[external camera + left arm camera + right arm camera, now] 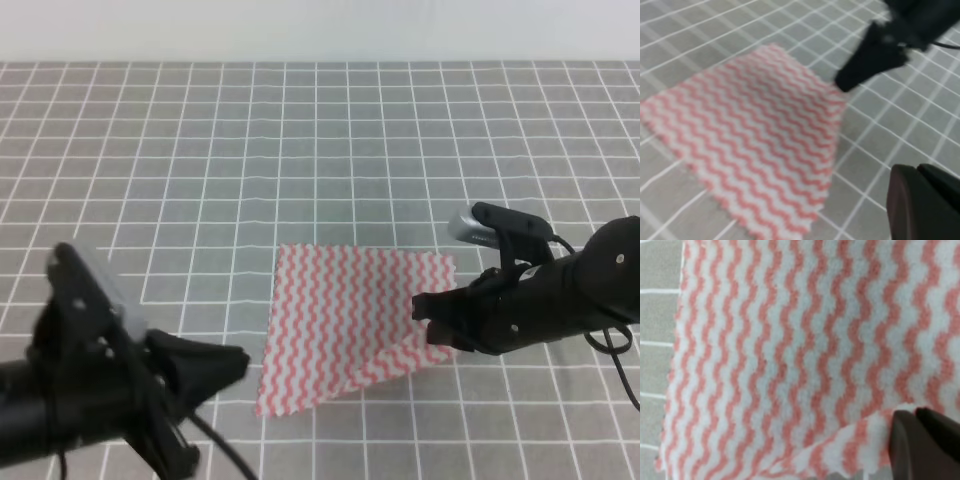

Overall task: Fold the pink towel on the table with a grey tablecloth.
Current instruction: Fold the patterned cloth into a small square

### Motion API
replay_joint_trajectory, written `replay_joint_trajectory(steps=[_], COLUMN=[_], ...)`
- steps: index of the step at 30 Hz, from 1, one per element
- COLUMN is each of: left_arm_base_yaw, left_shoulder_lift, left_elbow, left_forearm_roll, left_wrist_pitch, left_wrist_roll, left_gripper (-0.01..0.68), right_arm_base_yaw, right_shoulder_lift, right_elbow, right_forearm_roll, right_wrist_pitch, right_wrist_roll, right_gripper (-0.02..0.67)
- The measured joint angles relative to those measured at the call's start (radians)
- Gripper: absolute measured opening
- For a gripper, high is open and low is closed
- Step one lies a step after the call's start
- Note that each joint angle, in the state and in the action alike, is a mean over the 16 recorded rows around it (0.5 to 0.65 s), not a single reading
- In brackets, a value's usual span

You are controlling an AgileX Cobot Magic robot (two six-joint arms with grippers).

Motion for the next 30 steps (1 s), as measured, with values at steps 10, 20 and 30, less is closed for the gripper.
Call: replay_joint_trajectory(steps=[10, 20, 30], left_arm_base_yaw=[-0.18, -0.248, -0.249], left_shoulder_lift=[0.085, 0.217, 0.338], left_elbow=[-0.008, -0.05, -0.089], left_forearm_roll=[-0.045, -0.077, -0.09], left_wrist_pitch=[-0.163, -0.234, -0.27], left_wrist_roll=[0.16, 0.341, 0.569], left_gripper=[0.024, 0.21, 0.332], right_arm_base_yaw=[0.0, -0.001, -0.001], right_shoulder_lift=[0.021, 0.037, 0.04], right_elbow=[-0.024, -0.04, -0.043], right_forearm_roll=[0.001, 0.004, 0.005], right_wrist_pitch=[-0.034, -0.045, -0.05], right_wrist_roll=[-0.001, -0.002, -0.002], right_gripper=[-0.014, -0.015, -0.015])
